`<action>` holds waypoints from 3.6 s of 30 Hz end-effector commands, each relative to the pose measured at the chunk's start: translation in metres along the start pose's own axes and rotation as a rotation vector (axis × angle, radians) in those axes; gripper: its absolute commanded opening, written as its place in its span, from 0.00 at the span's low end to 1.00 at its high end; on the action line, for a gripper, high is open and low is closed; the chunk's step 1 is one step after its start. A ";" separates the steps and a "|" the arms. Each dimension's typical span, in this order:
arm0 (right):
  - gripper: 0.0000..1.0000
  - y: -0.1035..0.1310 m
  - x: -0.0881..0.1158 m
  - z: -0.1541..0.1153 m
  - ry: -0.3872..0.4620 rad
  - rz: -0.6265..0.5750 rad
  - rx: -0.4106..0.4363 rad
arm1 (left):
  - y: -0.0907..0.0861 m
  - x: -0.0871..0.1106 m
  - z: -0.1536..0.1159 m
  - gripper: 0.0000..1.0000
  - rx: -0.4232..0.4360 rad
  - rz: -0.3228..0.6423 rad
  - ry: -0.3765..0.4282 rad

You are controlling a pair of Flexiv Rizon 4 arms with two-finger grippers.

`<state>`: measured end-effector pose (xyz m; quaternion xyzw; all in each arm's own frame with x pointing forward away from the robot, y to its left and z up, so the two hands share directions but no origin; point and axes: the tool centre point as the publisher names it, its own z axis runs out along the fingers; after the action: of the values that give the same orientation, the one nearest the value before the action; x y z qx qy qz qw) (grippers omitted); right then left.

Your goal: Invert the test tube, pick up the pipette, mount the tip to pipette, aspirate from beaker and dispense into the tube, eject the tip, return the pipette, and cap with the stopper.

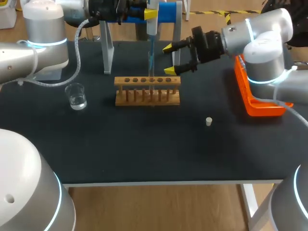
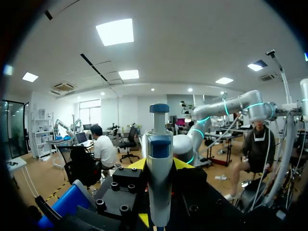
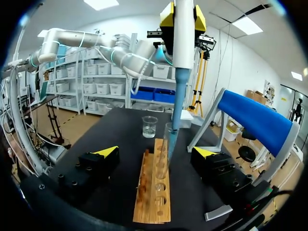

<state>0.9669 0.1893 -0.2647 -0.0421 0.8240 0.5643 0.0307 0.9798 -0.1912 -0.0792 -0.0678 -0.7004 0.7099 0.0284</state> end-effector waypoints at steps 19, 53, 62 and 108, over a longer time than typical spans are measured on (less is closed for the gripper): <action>1.00 -0.017 -0.025 0.053 -0.033 0.047 0.057 | -0.001 0.000 0.000 0.00 -0.002 -0.001 0.000; 1.00 -0.022 -0.031 0.084 -0.112 0.015 0.113 | -0.001 0.000 0.000 0.00 -0.002 -0.001 0.000; 1.00 -0.020 -0.031 0.088 -0.103 0.004 0.119 | -0.001 0.000 0.000 0.00 -0.002 -0.001 0.000; 1.00 -0.021 -0.028 0.090 -0.086 0.018 0.133 | -0.004 0.001 0.000 0.00 -0.007 0.006 -0.003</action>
<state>0.9964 0.2671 -0.3145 -0.0084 0.8573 0.5108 0.0637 0.9798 -0.1914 -0.0777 -0.0705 -0.7008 0.7094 0.0262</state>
